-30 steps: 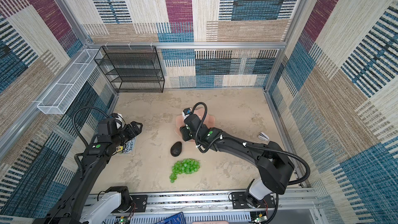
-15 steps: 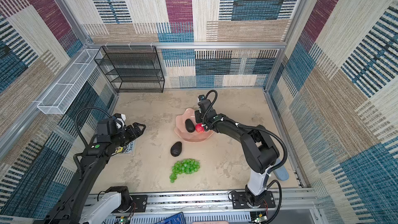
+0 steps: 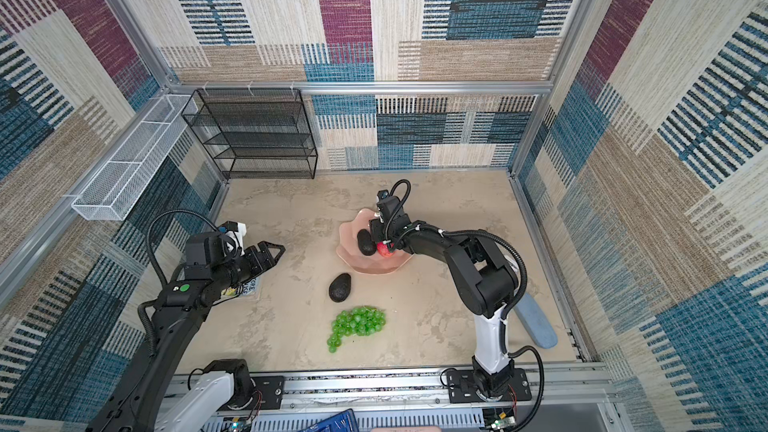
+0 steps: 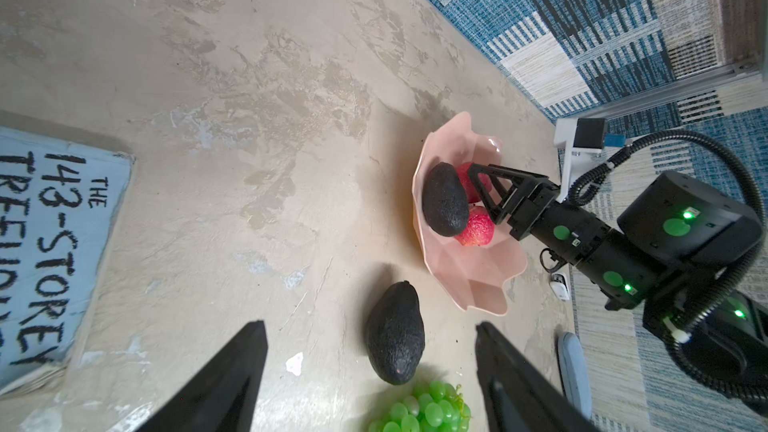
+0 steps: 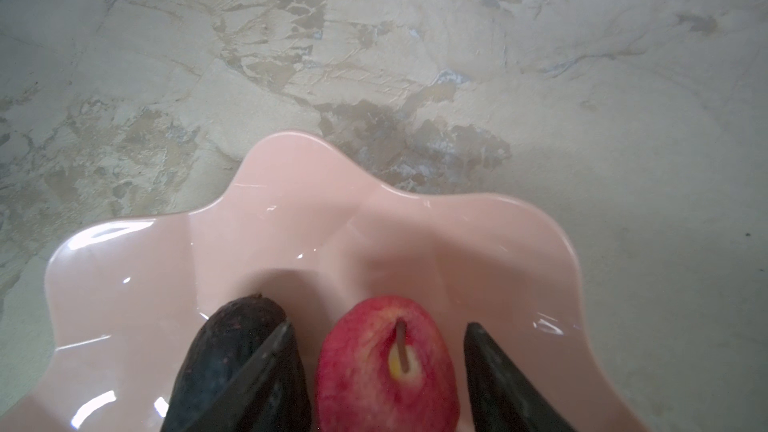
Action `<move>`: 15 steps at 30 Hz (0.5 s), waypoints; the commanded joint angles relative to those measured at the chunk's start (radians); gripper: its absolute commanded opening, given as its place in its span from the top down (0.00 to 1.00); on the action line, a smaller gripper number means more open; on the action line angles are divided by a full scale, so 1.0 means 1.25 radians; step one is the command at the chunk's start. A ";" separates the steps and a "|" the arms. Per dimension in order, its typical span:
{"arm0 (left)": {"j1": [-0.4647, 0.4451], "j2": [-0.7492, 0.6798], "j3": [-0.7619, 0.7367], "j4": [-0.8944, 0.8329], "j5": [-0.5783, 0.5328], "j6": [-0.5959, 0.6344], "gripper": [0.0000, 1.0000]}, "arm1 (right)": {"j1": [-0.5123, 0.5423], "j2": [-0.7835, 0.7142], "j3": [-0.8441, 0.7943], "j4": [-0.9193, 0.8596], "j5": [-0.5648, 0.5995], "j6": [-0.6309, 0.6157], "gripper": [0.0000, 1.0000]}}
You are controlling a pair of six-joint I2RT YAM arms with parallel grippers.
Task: Place and organize the fake fruits in the fruit bowl
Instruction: 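Carry the second apple with the right gripper into the bowl and release, then grasp the remaining black avocado with the left gripper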
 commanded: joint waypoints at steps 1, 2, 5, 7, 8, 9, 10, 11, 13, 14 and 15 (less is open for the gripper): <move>-0.027 0.005 -0.011 0.001 0.019 0.011 0.18 | 0.000 -0.024 0.004 0.018 -0.008 0.012 0.27; -0.047 0.010 -0.014 0.001 0.012 0.011 0.18 | 0.000 -0.036 0.007 0.010 -0.006 0.013 0.24; -0.117 0.020 -0.027 0.007 -0.022 0.003 0.18 | 0.000 -0.096 0.003 -0.003 0.005 0.009 0.19; -0.174 0.028 -0.032 0.014 -0.057 0.000 0.18 | 0.000 -0.151 -0.012 -0.002 0.016 0.011 0.15; -0.208 0.034 -0.032 0.016 -0.076 0.002 0.18 | 0.000 -0.183 -0.024 0.004 0.026 0.017 0.13; -0.240 0.040 -0.033 0.018 -0.095 0.004 0.18 | 0.000 -0.217 -0.043 0.016 0.029 0.020 0.10; -0.264 0.049 -0.035 0.023 -0.109 0.009 0.18 | 0.000 -0.247 -0.065 0.033 0.018 0.021 0.07; -0.292 0.059 -0.036 0.030 -0.121 0.016 0.18 | 0.000 -0.286 -0.098 0.061 -0.003 0.021 0.05; -0.334 0.085 -0.043 0.048 -0.149 0.023 0.18 | 0.000 -0.355 -0.168 0.120 -0.043 0.034 0.01; -0.353 0.101 -0.047 0.061 -0.161 0.026 0.17 | 0.000 -0.390 -0.202 0.146 -0.062 0.042 0.00; -0.370 0.120 -0.048 0.071 -0.173 0.031 0.17 | 0.000 -0.421 -0.233 0.165 -0.076 0.050 0.00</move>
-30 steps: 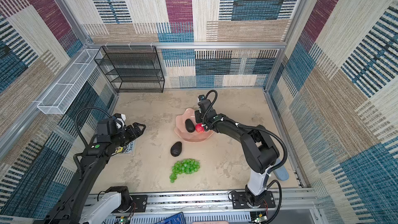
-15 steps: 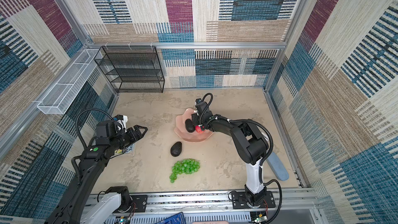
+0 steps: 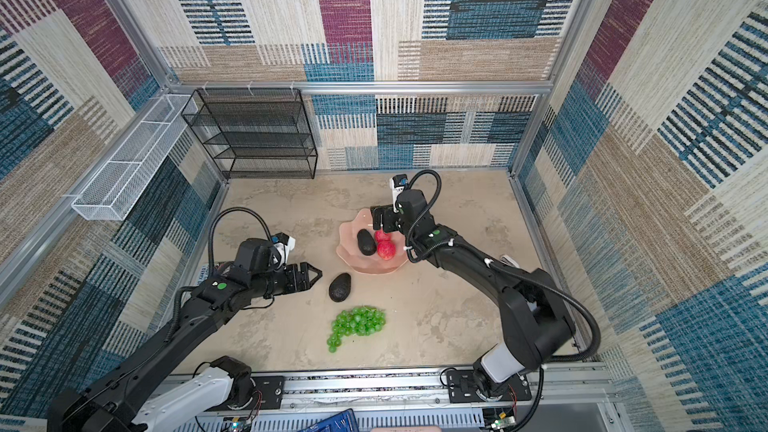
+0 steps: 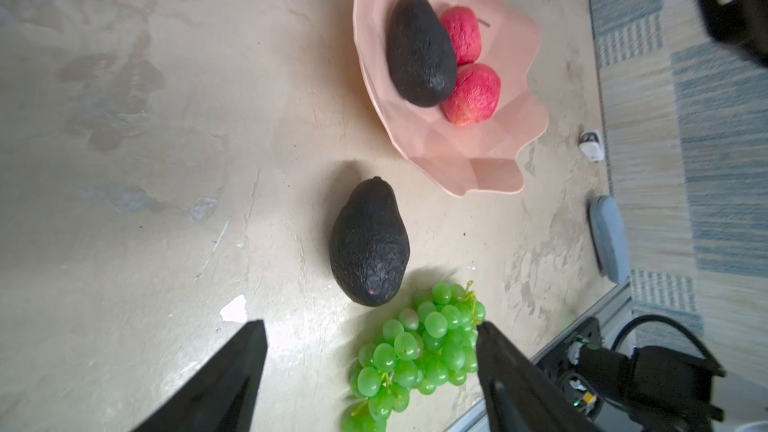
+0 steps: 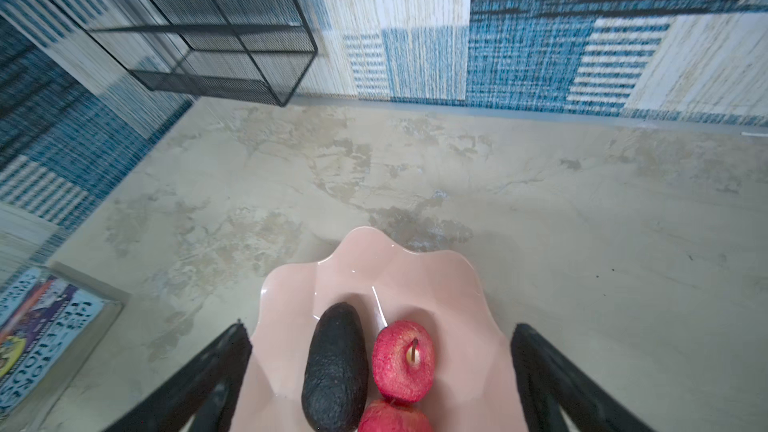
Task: Place and organize the fake fruits in the fruit bowl
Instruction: 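Grasp the remaining black avocado with the left gripper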
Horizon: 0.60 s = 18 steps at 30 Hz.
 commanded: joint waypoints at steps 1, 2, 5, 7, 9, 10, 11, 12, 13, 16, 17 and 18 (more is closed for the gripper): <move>-0.050 0.043 -0.004 0.053 -0.075 0.032 0.17 | 0.001 -0.076 -0.073 0.104 -0.066 0.037 0.00; -0.068 0.064 0.005 0.054 -0.089 0.043 0.18 | 0.001 -0.105 -0.102 0.116 -0.076 0.047 0.00; -0.120 0.107 0.022 0.062 -0.136 0.072 0.17 | 0.001 -0.180 -0.171 0.132 -0.091 0.076 0.00; -0.146 0.124 0.023 0.085 -0.143 0.087 0.16 | 0.001 -0.221 -0.202 0.128 -0.085 0.086 0.00; -0.167 0.141 0.024 0.111 -0.152 0.097 0.16 | 0.001 -0.258 -0.230 0.120 -0.081 0.086 0.00; -0.172 0.150 0.023 0.120 -0.159 0.100 0.16 | 0.001 -0.272 -0.242 0.120 -0.078 0.085 0.00; -0.176 0.165 0.028 0.125 -0.166 0.106 0.16 | 0.001 -0.284 -0.252 0.121 -0.073 0.084 0.00; -0.177 0.183 0.034 0.127 -0.172 0.114 0.16 | 0.001 -0.296 -0.260 0.122 -0.071 0.082 0.00; -0.179 0.199 0.038 0.131 -0.173 0.123 0.16 | 0.001 -0.303 -0.262 0.122 -0.067 0.081 0.00; -0.185 0.243 0.048 0.144 -0.168 0.141 0.16 | 0.001 -0.314 -0.251 0.112 -0.059 0.072 0.00; -0.186 0.255 0.049 0.150 -0.166 0.142 0.16 | 0.001 -0.315 -0.244 0.106 -0.057 0.071 0.00; -0.187 0.265 0.051 0.156 -0.164 0.145 0.16 | 0.001 -0.317 -0.237 0.102 -0.057 0.070 0.00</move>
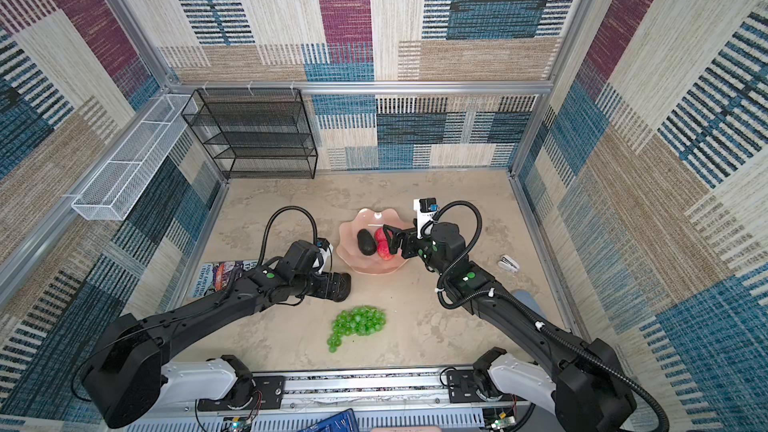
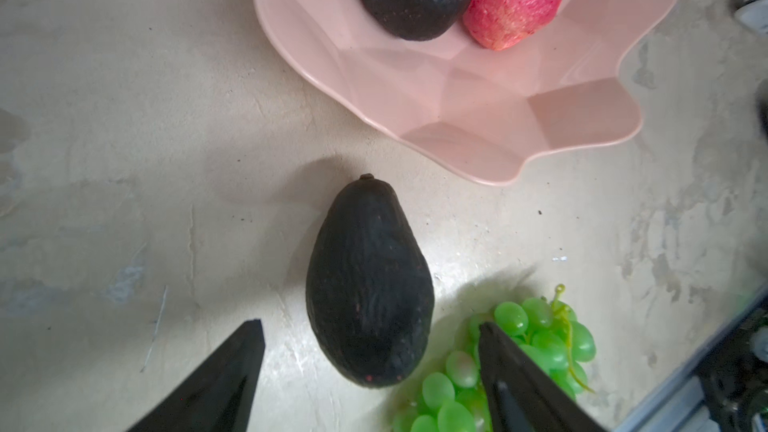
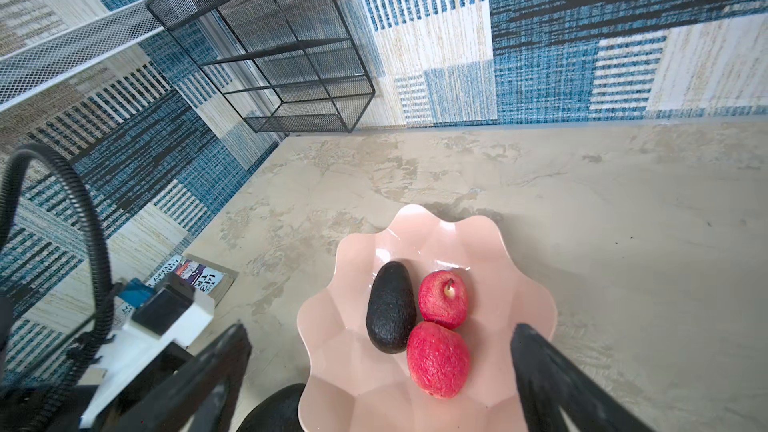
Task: Place and organize the fake fruits in the fruit bowl
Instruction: 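Grasp the remaining black avocado with the left gripper, then lower the avocado with the left gripper into the bowl and release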
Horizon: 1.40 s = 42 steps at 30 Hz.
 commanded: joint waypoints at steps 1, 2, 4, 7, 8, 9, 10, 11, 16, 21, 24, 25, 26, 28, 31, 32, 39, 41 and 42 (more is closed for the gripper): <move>-0.004 0.030 0.009 0.052 -0.008 0.038 0.16 | 0.000 -0.010 0.020 0.009 0.015 -0.003 0.00; -0.004 0.041 0.010 0.059 -0.010 0.040 0.17 | 0.000 -0.012 0.023 0.007 0.017 -0.004 0.00; -0.005 0.065 0.017 0.062 -0.005 0.045 0.18 | 0.000 -0.017 0.026 0.003 0.027 -0.007 0.00; -0.009 0.099 0.027 0.064 0.011 0.055 0.20 | 0.001 -0.025 0.023 0.001 0.035 -0.002 0.00; -0.011 0.110 0.027 0.063 0.012 0.053 0.21 | 0.001 -0.027 0.021 0.001 0.035 0.001 0.00; -0.011 0.117 0.027 0.062 0.013 0.053 0.22 | 0.001 -0.029 0.020 0.001 0.034 0.003 0.00; -0.011 0.126 0.027 0.060 0.013 0.052 0.24 | 0.000 -0.031 0.017 0.001 0.032 0.005 0.00; -0.011 0.131 0.024 0.057 0.012 0.051 0.26 | 0.001 -0.033 0.017 -0.001 0.031 0.006 0.00; -0.011 0.125 0.008 0.047 0.020 0.060 0.42 | 0.000 -0.036 0.010 -0.001 0.040 0.007 0.00; -0.012 0.077 -0.013 0.019 0.030 0.069 0.52 | 0.000 -0.032 0.010 0.006 0.040 0.008 0.00; -0.012 0.033 -0.027 -0.003 0.034 0.064 0.53 | 0.000 -0.031 0.006 0.009 0.042 0.008 0.00; -0.012 0.015 -0.031 -0.015 0.035 0.062 0.53 | 0.000 -0.032 0.004 0.011 0.041 0.010 0.00; -0.013 -0.002 -0.034 -0.025 0.038 0.060 0.53 | 0.001 -0.032 0.004 0.013 0.041 0.010 0.00; -0.020 -0.049 -0.041 -0.030 0.048 0.052 0.53 | 0.000 -0.032 0.000 0.016 0.039 0.012 0.01; -0.025 -0.112 -0.031 -0.027 0.073 0.048 0.53 | 0.000 -0.031 -0.002 0.018 0.040 0.013 0.00; -0.025 -0.130 -0.020 -0.028 0.082 0.052 0.53 | 0.000 -0.031 -0.004 0.020 0.042 0.016 0.00; -0.025 -0.122 0.119 -0.004 0.137 0.166 0.52 | 0.000 -0.042 -0.009 0.030 0.036 0.029 0.00; -0.026 -0.059 0.175 0.002 0.160 0.212 0.52 | 0.000 -0.051 -0.009 0.024 0.038 0.030 0.00; -0.026 -0.024 0.204 0.006 0.176 0.242 0.52 | 0.000 -0.057 -0.009 0.019 0.040 0.035 0.01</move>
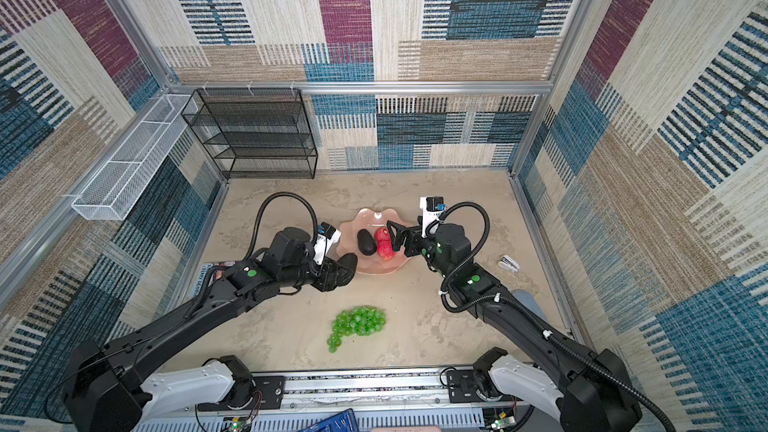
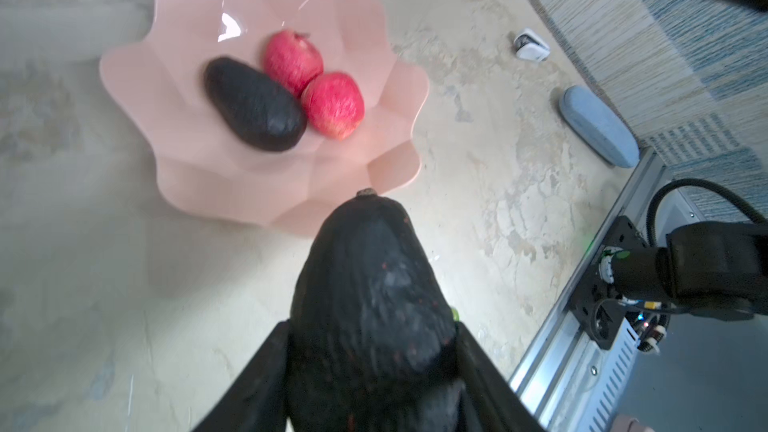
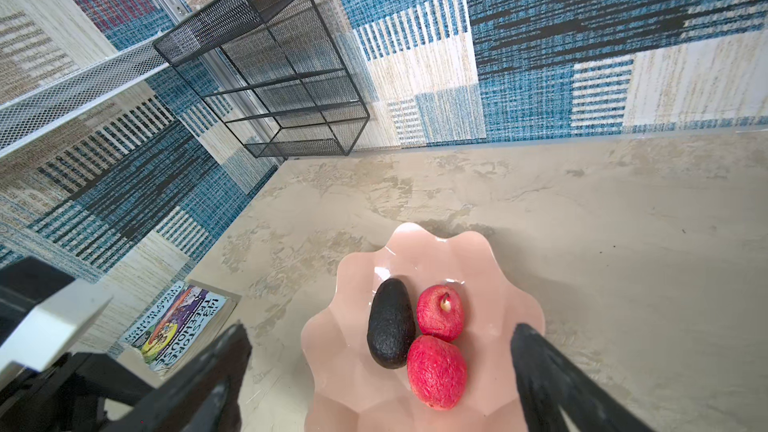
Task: Place and organize the fake fruits in the fruit bowl
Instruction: 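Lower the avocado with the left gripper into the bowl and release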
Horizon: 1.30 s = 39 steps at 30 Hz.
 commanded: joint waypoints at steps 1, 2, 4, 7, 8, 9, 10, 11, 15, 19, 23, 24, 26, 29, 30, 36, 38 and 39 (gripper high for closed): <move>0.000 0.079 0.072 0.046 0.062 0.130 0.52 | 0.000 -0.018 -0.001 0.015 0.005 0.015 0.00; 0.000 0.117 0.095 0.052 0.077 0.157 0.52 | 0.000 -0.026 -0.002 0.009 0.003 0.017 0.00; 0.000 0.182 0.140 0.051 0.092 0.197 0.52 | 0.001 -0.041 -0.007 -0.002 0.003 0.022 0.00; 0.000 0.281 0.219 0.024 0.105 0.244 0.53 | 0.001 -0.072 -0.023 -0.011 0.000 0.038 0.00; 0.001 0.311 0.244 0.016 0.107 0.261 0.53 | 0.000 -0.084 -0.028 -0.015 0.000 0.045 0.00; 0.000 0.336 0.260 0.016 0.105 0.273 0.53 | 0.000 -0.097 -0.032 -0.020 0.002 0.053 0.00; 0.001 0.357 0.269 0.018 0.100 0.285 0.53 | 0.000 -0.107 -0.036 -0.022 0.004 0.061 0.00; 0.001 0.380 0.282 0.019 0.096 0.299 0.53 | 0.001 -0.121 -0.041 -0.025 0.006 0.069 0.00; 0.002 0.458 0.327 0.020 0.082 0.327 0.53 | 0.001 -0.164 -0.051 -0.033 0.016 0.077 0.00; 0.002 0.516 0.364 0.021 0.063 0.330 0.53 | 0.001 -0.172 -0.050 -0.049 0.019 0.068 0.00; 0.001 0.549 0.379 0.020 0.038 0.346 0.53 | 0.001 -0.174 -0.048 -0.057 0.027 0.063 0.00; 0.002 0.556 0.381 0.017 0.031 0.350 0.53 | 0.000 -0.174 -0.050 -0.056 0.027 0.063 0.00; 0.003 0.566 0.381 0.015 0.026 0.359 0.52 | 0.000 -0.172 -0.051 -0.053 0.030 0.063 0.00; 0.002 0.576 0.385 0.008 0.023 0.360 0.47 | 0.000 -0.163 -0.050 -0.053 0.031 0.062 0.00; 0.002 0.578 0.383 0.011 0.017 0.357 0.44 | 0.000 -0.162 -0.049 -0.052 0.032 0.062 0.00; 0.002 0.553 0.365 0.024 0.003 0.335 0.33 | 0.000 -0.157 -0.037 -0.062 0.042 0.047 0.00; 0.002 0.529 0.350 0.043 -0.001 0.327 0.32 | 0.001 -0.158 -0.035 -0.070 0.053 0.036 0.00; 0.002 0.515 0.342 0.054 -0.002 0.320 0.31 | 0.000 -0.158 -0.033 -0.073 0.058 0.030 0.00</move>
